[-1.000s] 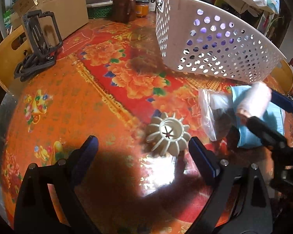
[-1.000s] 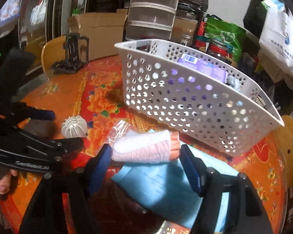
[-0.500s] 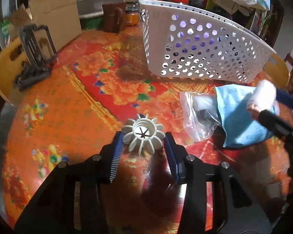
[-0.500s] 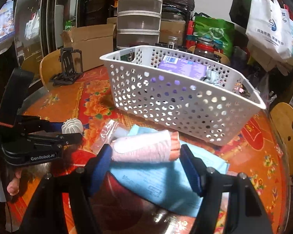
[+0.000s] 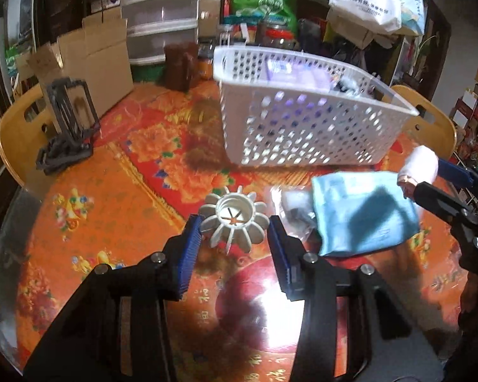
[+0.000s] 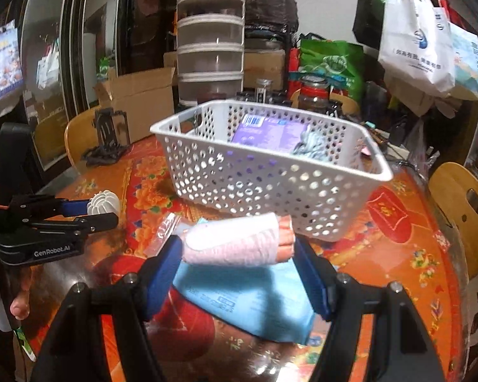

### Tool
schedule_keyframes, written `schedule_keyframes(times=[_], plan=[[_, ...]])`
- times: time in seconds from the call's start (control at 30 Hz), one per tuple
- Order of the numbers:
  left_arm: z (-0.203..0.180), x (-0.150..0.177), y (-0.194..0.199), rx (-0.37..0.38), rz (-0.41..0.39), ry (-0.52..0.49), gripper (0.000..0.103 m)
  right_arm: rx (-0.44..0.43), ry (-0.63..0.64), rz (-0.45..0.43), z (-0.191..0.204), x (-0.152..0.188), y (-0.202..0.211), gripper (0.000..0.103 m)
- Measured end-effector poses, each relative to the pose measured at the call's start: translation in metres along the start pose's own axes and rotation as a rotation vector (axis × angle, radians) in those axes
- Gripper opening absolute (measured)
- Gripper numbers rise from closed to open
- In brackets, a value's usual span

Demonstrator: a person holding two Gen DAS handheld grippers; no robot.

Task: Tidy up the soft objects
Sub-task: 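Carry the ribbed object and pink roll into the basket and open both grippers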

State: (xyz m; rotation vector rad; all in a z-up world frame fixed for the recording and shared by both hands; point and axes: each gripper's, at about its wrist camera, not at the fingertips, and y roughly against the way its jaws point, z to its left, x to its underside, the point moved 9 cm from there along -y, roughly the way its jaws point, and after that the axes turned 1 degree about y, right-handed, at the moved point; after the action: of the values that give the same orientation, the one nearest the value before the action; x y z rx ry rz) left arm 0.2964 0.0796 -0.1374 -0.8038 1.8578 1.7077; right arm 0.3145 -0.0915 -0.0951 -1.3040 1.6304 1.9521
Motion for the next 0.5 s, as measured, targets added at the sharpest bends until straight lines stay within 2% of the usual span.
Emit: schedule_keyframes(times=[0.3, 0.5], plan=[[-0.026, -0.048, 0.045, 0.02, -0.081, -0.051, 0.04, 0.038, -0.02, -0.08, -0.025, -0.028, 0.041, 0.071], [-0.037, -0.098, 0.068, 0.042, -0.135, -0.055, 0.04, 0.057, -0.031, -0.122, -0.045, -0.057, 0.061, 0.071]])
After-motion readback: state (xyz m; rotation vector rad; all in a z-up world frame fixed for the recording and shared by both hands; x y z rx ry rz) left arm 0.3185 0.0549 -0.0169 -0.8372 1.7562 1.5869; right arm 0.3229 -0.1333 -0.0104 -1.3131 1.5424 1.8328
